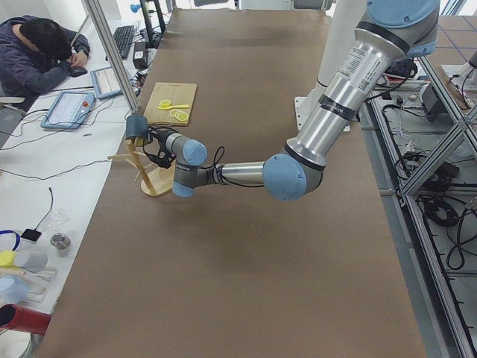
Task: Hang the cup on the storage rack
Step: 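Hook the mug handle onto a peg of the wooden stand with the left gripper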
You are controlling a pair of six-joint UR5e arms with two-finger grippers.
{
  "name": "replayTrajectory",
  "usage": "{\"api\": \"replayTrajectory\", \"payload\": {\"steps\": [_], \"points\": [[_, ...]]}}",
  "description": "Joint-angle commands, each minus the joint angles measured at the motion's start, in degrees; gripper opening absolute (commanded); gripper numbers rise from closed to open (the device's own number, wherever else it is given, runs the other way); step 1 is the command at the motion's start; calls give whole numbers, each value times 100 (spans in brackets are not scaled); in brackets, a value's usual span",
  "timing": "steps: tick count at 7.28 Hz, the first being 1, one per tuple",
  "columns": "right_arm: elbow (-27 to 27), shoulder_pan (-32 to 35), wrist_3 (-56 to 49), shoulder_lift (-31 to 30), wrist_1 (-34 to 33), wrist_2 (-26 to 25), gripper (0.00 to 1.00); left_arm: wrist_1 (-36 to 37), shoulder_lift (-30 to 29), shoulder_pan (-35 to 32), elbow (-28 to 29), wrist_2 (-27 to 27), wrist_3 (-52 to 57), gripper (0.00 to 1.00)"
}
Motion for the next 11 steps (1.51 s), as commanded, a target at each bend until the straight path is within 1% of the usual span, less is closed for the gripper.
{"api": "replayTrajectory", "payload": {"steps": [1, 3, 7, 8, 9, 11], "points": [[9, -2, 0, -2, 6, 0, 100, -230, 30, 7, 113, -1, 0, 0], [9, -2, 0, -2, 6, 0, 100, -310, 135, 25, 121, -1, 0, 0], [9, -2, 0, 7, 6, 0, 100, -310, 136, 60, 113, 34, 9, 0], [9, -2, 0, 15, 6, 0, 100, -310, 127, 95, 104, 43, 44, 92], [9, -2, 0, 15, 6, 0, 100, -310, 127, 165, 113, 60, 462, 99], [9, -2, 0, 24, 6, 0, 100, -310, 136, 174, 104, 60, 554, 99]]}}
